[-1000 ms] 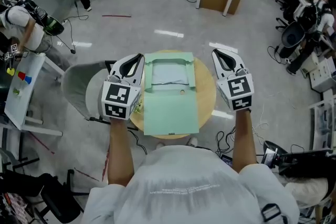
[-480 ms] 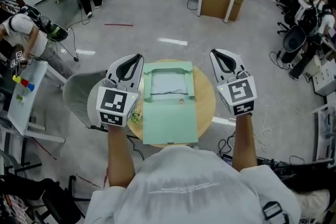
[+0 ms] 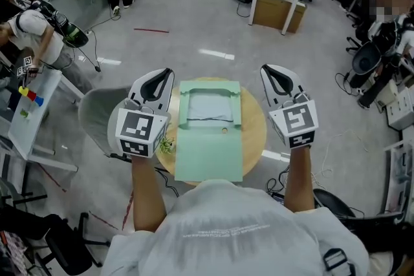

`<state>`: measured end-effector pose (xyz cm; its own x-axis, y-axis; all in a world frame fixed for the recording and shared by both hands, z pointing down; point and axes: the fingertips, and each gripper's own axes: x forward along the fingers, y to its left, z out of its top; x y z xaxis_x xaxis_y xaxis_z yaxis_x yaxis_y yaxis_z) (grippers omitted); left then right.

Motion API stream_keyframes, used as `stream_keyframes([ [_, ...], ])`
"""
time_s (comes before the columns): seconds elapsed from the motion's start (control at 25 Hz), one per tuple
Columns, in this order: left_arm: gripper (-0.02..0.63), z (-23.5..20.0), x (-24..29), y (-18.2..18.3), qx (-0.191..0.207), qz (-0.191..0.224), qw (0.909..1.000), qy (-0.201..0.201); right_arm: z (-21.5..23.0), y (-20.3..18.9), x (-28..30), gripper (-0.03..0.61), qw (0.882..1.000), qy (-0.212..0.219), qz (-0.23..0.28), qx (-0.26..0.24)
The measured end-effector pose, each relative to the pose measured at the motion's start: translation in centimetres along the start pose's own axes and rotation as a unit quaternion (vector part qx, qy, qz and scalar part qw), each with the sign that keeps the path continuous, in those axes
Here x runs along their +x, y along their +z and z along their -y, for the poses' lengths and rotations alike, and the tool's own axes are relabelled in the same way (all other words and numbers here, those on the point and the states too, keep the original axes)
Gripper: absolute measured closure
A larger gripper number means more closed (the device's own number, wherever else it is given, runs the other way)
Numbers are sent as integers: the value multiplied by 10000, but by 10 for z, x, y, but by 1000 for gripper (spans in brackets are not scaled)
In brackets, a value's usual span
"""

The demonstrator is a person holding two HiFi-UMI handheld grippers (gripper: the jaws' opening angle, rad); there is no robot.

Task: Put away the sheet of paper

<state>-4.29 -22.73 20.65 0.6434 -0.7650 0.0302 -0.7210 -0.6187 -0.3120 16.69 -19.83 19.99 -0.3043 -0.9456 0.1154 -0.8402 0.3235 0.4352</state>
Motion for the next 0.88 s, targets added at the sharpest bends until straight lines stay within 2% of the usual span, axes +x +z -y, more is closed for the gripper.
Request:
stream_keyframes([
  [0.12, 587, 1, 2, -2, -48, -4, 10000, -41, 0, -3, 3, 551, 10000, 35, -31, 5],
  [0.32, 586, 9, 4, -8, -445, 53, 9988, -208, -3, -9, 5, 551, 9999, 84, -118, 16],
  [0.48, 587, 10, 4, -14, -279, -82, 9994, -178, -7, -13, 6, 551, 9998, 97, -174, -14],
  [0.64, 586, 17, 4, -13, 85, -223, 9995, -198, -8, -14, 4, 551, 9998, 105, -174, 15],
  [0.88, 586, 27, 3, -17, 36, -239, 9993, -277, -8, -19, 1, 551, 9998, 89, -197, -22],
])
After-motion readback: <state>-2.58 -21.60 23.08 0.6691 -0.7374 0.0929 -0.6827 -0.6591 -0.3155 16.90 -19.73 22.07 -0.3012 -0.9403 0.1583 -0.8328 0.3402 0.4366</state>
